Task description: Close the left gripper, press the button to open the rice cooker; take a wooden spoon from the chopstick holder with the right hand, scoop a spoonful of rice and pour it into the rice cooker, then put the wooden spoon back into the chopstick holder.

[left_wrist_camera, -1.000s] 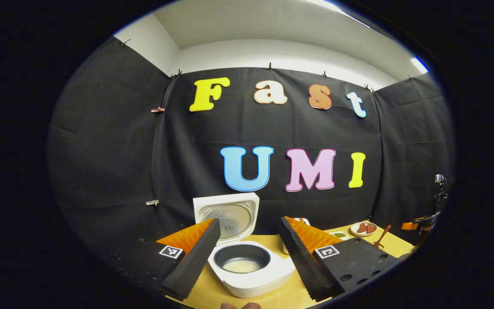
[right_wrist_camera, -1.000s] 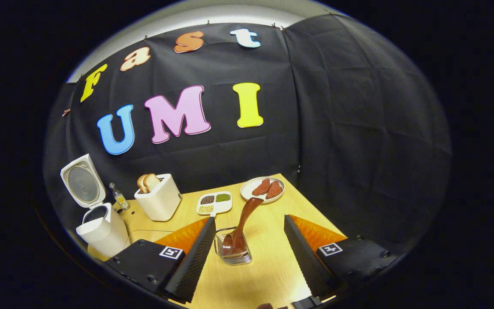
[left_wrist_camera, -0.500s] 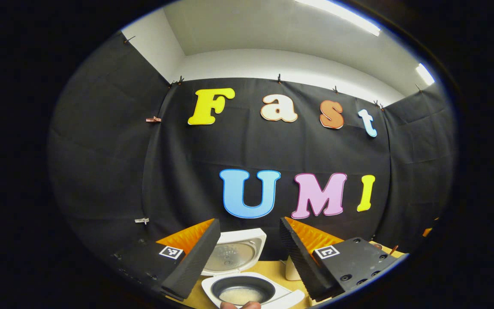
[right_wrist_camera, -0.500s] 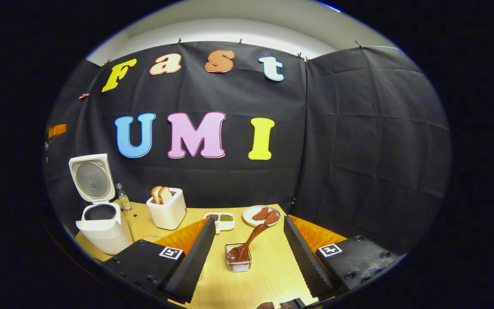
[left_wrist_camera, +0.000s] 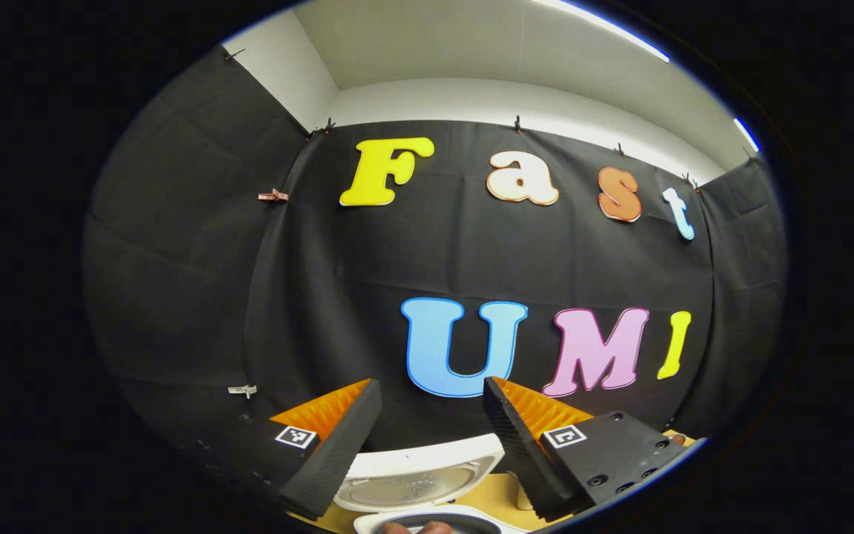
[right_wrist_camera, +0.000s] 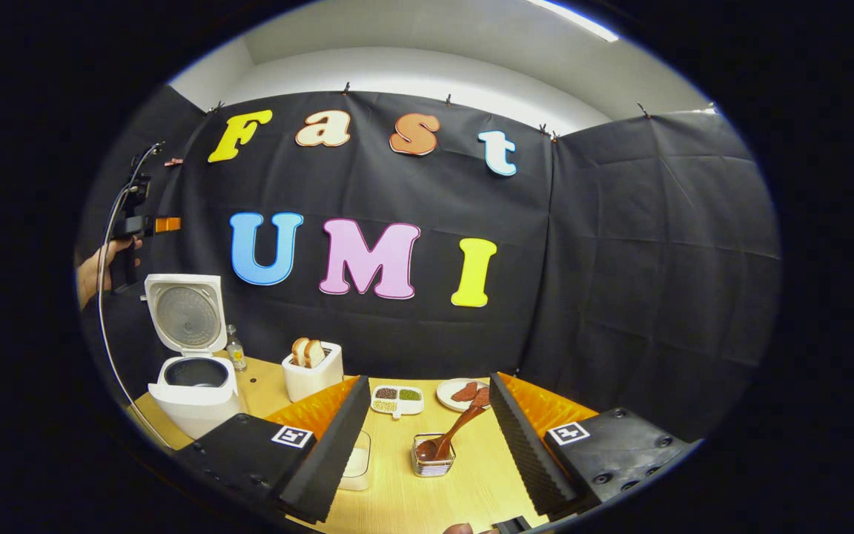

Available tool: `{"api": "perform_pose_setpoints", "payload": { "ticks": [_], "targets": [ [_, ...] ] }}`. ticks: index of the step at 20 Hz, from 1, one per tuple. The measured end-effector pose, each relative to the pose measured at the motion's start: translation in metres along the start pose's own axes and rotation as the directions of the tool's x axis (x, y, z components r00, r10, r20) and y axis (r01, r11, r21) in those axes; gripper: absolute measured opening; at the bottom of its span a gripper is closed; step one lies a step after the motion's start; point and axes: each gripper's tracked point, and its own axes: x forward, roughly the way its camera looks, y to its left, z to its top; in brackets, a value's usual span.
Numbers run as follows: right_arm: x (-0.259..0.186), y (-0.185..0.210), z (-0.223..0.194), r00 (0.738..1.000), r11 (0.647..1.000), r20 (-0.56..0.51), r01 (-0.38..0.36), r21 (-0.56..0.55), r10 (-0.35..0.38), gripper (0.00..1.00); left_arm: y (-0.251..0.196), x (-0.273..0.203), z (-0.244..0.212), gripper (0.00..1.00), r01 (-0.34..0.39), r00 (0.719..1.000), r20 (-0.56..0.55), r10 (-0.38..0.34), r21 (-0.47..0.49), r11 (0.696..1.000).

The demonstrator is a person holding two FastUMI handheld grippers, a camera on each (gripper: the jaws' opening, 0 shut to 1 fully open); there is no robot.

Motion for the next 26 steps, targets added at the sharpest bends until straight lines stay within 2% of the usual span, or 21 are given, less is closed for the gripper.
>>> {"api": "perform_pose_setpoints", "payload": {
  "ticks": [6, 11, 13, 14, 15, 19, 23, 26],
  "targets": [
    [-0.012, 0.008, 0.002, 1.000, 0.999, 0.011, -0.007, -0.040, 0.008, 0.98, 0.021, 0.064, -0.052, 0.95, -0.058, 0.996, -0.059, 0.060, 0.037, 0.998],
    [-0.011, 0.006, -0.004, 1.000, 0.998, -0.019, 0.001, -0.058, -0.002, 0.98, 0.025, 0.093, -0.109, 0.95, -0.079, 0.974, -0.204, 0.095, 0.082, 0.993],
    [-0.010, 0.006, -0.004, 1.000, 0.998, -0.020, -0.003, -0.058, 0.002, 0.98, 0.027, 0.087, -0.128, 0.95, -0.106, 0.945, -0.297, 0.135, 0.111, 0.988],
    [-0.009, 0.005, -0.005, 1.000, 0.998, -0.023, -0.007, -0.058, 0.006, 0.98, 0.025, 0.084, -0.121, 0.96, -0.109, 0.953, -0.272, 0.135, 0.107, 0.988],
    [-0.008, 0.005, -0.006, 1.000, 0.998, -0.025, -0.012, -0.055, 0.010, 0.98, 0.023, 0.078, -0.128, 0.97, -0.118, 0.942, -0.300, 0.148, 0.115, 0.986],
    [-0.004, 0.007, -0.012, 0.998, 0.999, -0.040, -0.046, -0.027, 0.045, 0.98, 0.008, 0.047, -0.131, 0.98, -0.145, 0.938, -0.307, 0.162, 0.078, 0.986],
    [-0.003, 0.006, -0.016, 0.994, 0.995, -0.057, -0.093, -0.021, 0.091, 0.98, -0.013, 0.004, -0.145, 0.97, -0.130, 0.930, -0.338, 0.146, 0.070, 0.989],
    [-0.005, 0.003, -0.020, 0.990, 0.991, -0.067, -0.127, -0.032, 0.125, 0.98, -0.030, -0.030, -0.166, 0.97, -0.112, 0.912, -0.389, 0.127, 0.060, 0.992]
  ]
}}
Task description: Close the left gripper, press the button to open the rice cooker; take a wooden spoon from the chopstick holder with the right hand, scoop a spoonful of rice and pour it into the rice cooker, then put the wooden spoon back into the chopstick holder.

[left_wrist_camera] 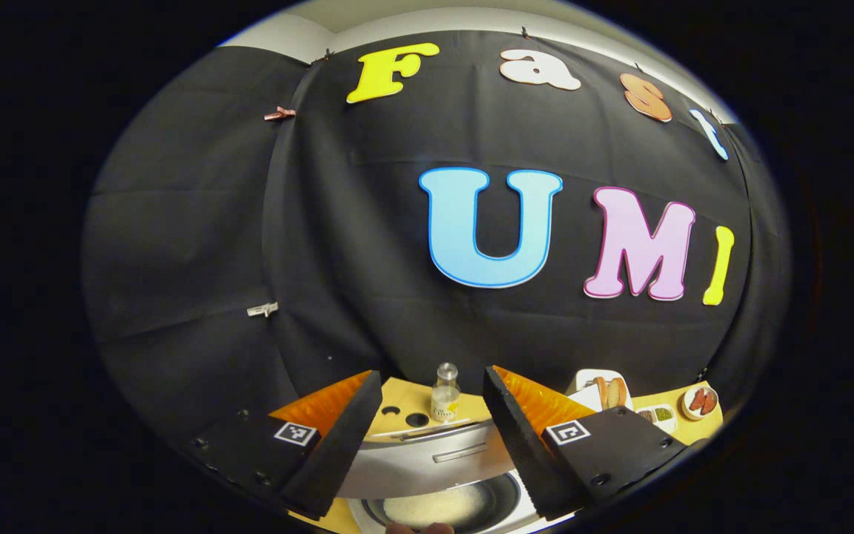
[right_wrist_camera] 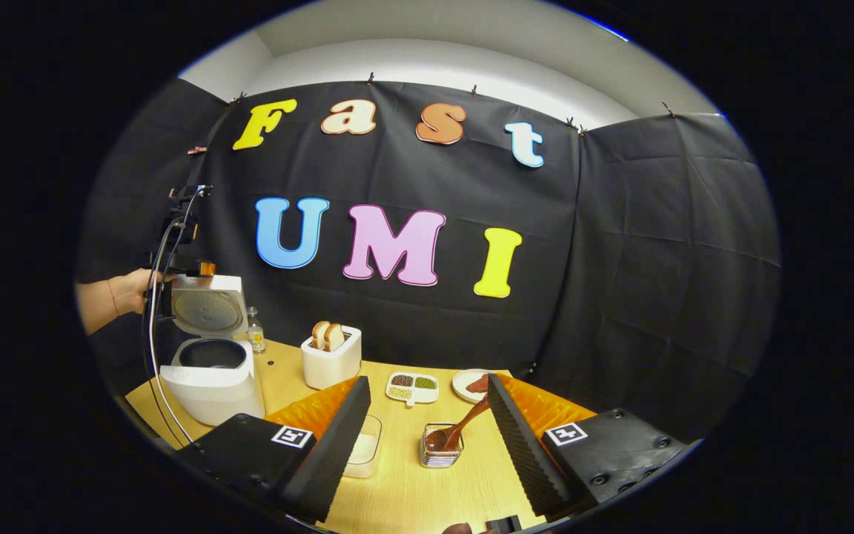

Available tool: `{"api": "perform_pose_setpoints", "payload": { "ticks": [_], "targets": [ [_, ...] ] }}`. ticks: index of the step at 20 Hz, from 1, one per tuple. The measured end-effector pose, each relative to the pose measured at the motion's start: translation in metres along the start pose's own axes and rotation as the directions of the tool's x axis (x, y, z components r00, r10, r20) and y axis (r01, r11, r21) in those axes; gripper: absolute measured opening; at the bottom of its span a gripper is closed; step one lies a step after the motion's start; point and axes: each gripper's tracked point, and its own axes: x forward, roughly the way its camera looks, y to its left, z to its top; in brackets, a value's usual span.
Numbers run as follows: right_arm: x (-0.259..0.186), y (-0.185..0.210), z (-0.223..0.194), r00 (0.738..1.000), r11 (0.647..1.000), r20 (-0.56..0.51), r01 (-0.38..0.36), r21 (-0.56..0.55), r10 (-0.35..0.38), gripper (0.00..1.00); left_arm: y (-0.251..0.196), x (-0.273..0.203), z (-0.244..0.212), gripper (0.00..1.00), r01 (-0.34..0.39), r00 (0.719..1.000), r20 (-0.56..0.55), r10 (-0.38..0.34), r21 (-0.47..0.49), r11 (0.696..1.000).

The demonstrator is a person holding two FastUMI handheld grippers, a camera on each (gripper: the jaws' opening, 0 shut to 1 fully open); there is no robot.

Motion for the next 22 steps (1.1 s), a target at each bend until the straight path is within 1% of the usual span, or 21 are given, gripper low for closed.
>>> {"api": "perform_pose_setpoints", "payload": {
  "ticks": [4, 9, 13, 16, 17, 18, 22],
  "targets": [
    [0.002, -0.007, -0.006, 0.999, 0.999, -0.021, -0.038, -0.003, 0.038, 0.98, -0.011, -0.026, -0.046, 0.96, -0.014, 0.999, -0.049, 0.014, 0.001, 1.000],
    [0.000, -0.019, -0.013, 0.997, 0.998, -0.040, -0.064, -0.010, 0.063, 0.98, -0.020, -0.042, -0.090, 0.96, -0.060, 0.994, -0.088, 0.059, -0.004, 0.998],
    [-0.003, -0.028, -0.019, 0.996, 0.998, -0.059, -0.067, 0.001, 0.067, 0.98, -0.025, -0.049, -0.116, 0.96, -0.082, 0.990, -0.115, 0.082, 0.000, 0.997],
    [-0.003, -0.029, -0.022, 0.995, 0.997, -0.069, -0.072, 0.014, 0.073, 0.98, -0.027, -0.051, -0.132, 0.96, -0.081, 0.987, -0.141, 0.082, 0.015, 0.997],
    [-0.003, -0.028, -0.021, 0.995, 0.997, -0.070, -0.075, 0.011, 0.076, 0.98, -0.026, -0.051, -0.135, 0.93, -0.078, 0.986, -0.149, 0.079, 0.011, 0.997],
    [-0.002, -0.027, -0.021, 0.995, 0.997, -0.071, -0.076, 0.007, 0.077, 0.98, -0.027, -0.051, -0.139, 0.97, -0.075, 0.985, -0.157, 0.076, 0.007, 0.997],
    [-0.002, -0.020, -0.021, 0.994, 0.996, -0.067, -0.084, -0.005, 0.084, 0.98, -0.029, -0.052, -0.151, 0.97, -0.064, 0.982, -0.174, 0.067, 0.022, 0.998]
  ]
}}
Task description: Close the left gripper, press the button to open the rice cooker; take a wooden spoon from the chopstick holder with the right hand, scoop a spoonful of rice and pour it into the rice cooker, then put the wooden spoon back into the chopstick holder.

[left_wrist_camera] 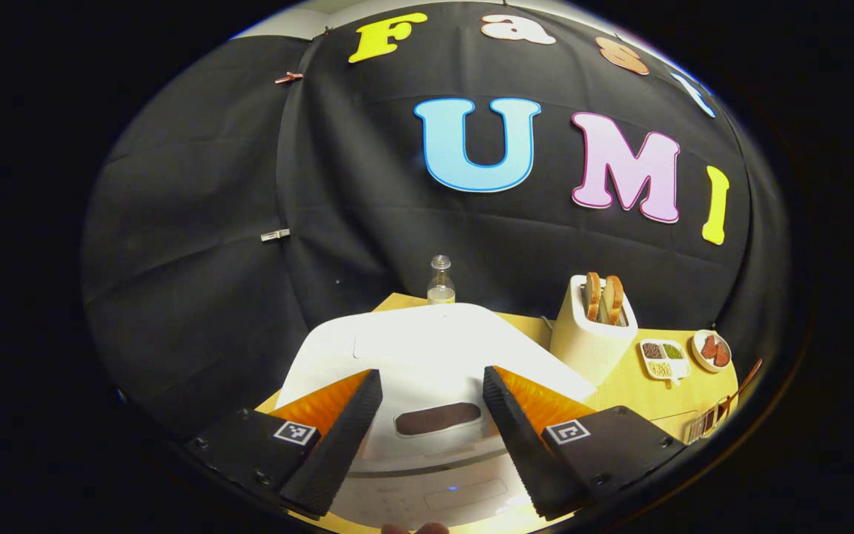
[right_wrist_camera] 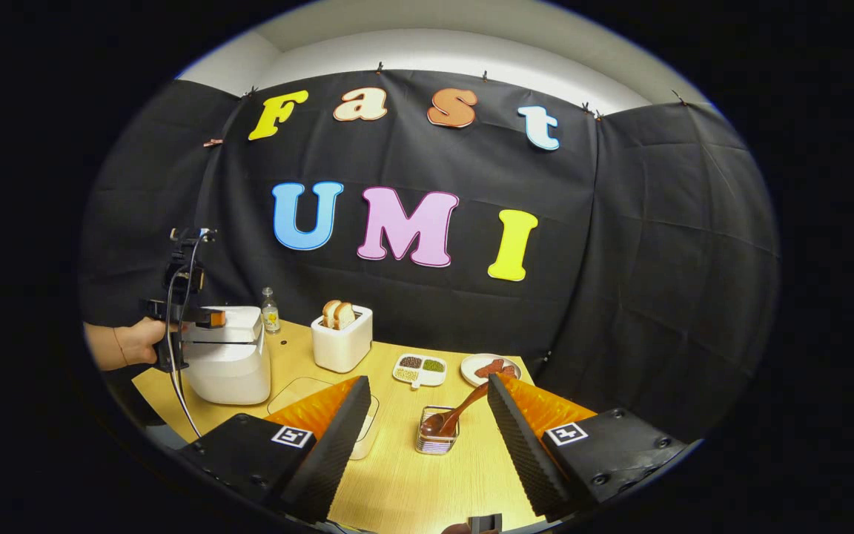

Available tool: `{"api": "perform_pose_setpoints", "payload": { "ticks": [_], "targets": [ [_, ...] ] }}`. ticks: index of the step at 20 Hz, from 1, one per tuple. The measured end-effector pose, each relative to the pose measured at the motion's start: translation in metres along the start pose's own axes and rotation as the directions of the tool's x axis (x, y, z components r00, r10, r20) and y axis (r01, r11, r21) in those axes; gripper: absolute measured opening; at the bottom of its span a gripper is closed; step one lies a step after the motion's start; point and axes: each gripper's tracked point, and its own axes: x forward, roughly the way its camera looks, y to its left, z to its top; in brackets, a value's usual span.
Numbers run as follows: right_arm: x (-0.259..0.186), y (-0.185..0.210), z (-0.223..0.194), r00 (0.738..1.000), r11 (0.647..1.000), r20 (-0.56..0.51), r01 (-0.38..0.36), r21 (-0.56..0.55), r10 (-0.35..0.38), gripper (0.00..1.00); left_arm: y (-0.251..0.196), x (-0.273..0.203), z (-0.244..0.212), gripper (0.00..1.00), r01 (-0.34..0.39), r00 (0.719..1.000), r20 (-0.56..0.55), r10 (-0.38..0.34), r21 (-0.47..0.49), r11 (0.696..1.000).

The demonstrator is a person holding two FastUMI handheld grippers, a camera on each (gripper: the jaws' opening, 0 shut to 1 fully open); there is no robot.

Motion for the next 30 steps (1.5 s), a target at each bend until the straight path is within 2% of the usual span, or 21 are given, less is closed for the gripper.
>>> {"api": "perform_pose_setpoints", "payload": {
  "ticks": [5, 9, 11, 18, 25, 28, 30],
  "targets": [
    [0.001, 0.005, -0.003, 1.000, 1.000, -0.010, -0.010, -0.022, 0.010, 0.98, -0.003, 0.004, -0.020, 0.97, 0.003, 0.999, -0.041, -0.003, 0.010, 1.000],
    [0.005, 0.004, -0.006, 1.000, 1.000, -0.016, -0.006, -0.018, 0.006, 0.98, -0.002, 0.005, -0.022, 0.98, -0.001, 0.999, -0.033, 0.002, 0.018, 1.000],
    [0.007, 0.004, -0.006, 1.000, 1.000, -0.019, -0.005, -0.009, 0.005, 0.98, -0.002, 0.007, -0.034, 0.98, -0.006, 0.997, -0.075, 0.008, 0.021, 1.000],
    [0.011, 0.006, -0.009, 1.000, 1.000, -0.020, -0.002, -0.001, 0.002, 0.98, -0.001, 0.006, -0.035, 0.99, -0.015, 0.999, -0.047, 0.015, 0.003, 1.000],
    [0.007, 0.006, -0.006, 1.000, 1.000, -0.012, 0.002, 0.006, -0.002, 0.98, -0.004, 0.003, -0.026, 0.97, -0.028, 0.999, -0.028, 0.030, 0.083, 0.996],
    [0.003, 0.008, -0.008, 1.000, 1.000, -0.012, 0.002, -0.004, -0.002, 0.98, -0.003, -0.003, -0.012, 0.94, -0.019, 1.000, 0.010, 0.018, 0.075, 0.997],
    [0.001, 0.007, -0.006, 1.000, 1.000, -0.008, 0.004, -0.009, -0.004, 0.98, -0.002, -0.010, 0.001, 0.97, -0.012, 0.998, 0.057, 0.008, 0.082, 0.997]
  ]
}}
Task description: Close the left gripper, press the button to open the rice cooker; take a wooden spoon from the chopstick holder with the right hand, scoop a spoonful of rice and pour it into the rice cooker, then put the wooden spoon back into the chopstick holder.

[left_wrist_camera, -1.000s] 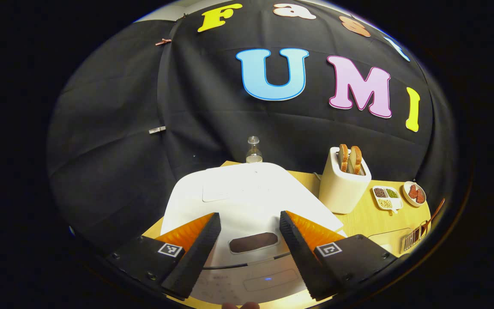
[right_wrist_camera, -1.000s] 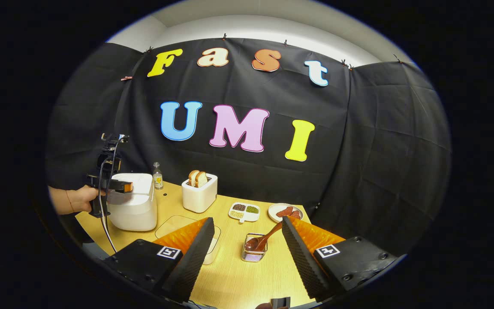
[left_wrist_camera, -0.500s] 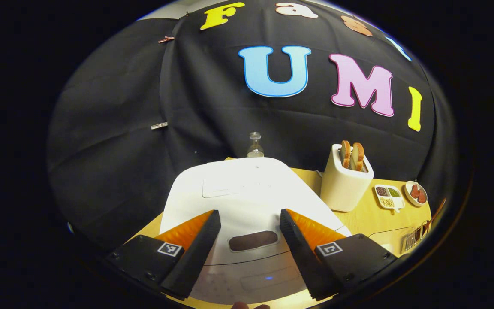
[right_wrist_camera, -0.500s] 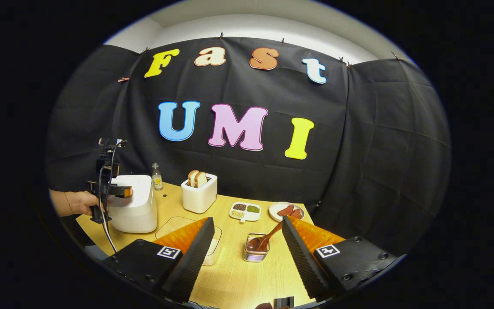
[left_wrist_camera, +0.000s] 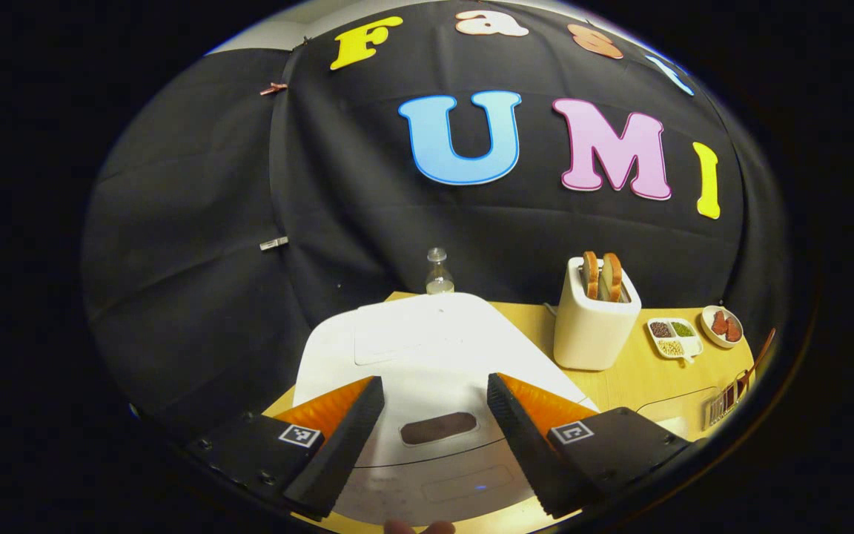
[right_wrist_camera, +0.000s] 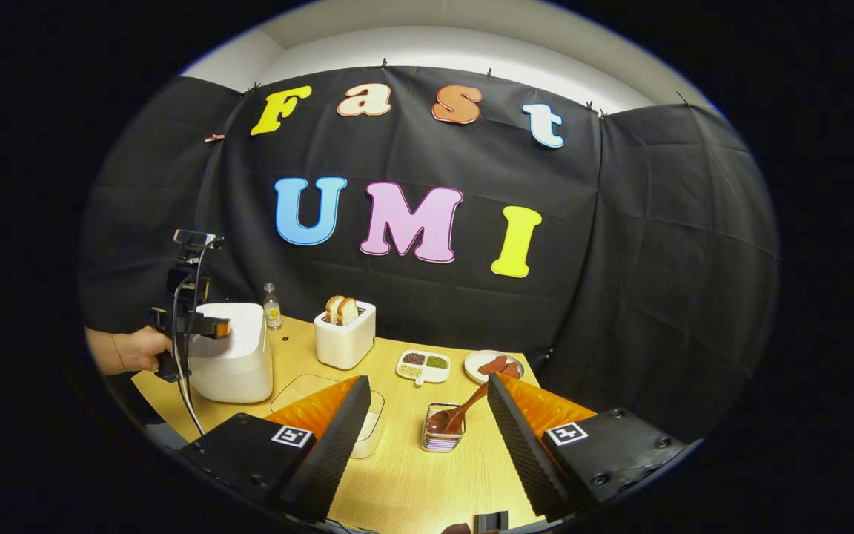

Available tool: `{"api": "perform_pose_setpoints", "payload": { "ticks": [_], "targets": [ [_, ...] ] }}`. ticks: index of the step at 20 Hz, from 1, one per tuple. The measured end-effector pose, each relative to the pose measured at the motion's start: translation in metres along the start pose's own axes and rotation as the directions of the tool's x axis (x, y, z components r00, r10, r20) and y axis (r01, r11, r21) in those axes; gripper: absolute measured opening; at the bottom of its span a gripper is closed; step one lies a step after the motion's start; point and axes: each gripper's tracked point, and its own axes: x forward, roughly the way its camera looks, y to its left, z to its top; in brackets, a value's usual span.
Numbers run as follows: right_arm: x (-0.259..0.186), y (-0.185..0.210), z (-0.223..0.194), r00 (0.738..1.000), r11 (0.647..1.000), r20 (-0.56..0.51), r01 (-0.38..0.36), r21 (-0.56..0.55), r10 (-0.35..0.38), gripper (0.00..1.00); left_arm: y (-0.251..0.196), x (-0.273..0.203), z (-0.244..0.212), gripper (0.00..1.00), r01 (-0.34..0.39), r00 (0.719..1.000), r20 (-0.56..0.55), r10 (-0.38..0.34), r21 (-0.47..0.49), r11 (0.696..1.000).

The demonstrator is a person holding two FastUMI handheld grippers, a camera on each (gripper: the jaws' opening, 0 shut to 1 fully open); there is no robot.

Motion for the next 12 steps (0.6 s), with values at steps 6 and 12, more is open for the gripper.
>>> {"api": "perform_pose_setpoints", "payload": {
  "ticks": [6, 12],
  "targets": [
    [-0.002, 0.010, 0.019, 0.999, 1.000, 0.044, -0.016, 0.018, 0.016, 0.98, 0.005, -0.041, 0.052, 0.97, 0.055, 0.987, 0.152, -0.055, 0.005, 0.998],
    [-0.004, 0.026, 0.034, 0.996, 0.999, 0.076, -0.041, 0.026, 0.039, 0.98, 0.007, -0.104, 0.101, 0.97, 0.140, 0.941, 0.306, -0.142, 0.031, 0.990]
  ]
}}
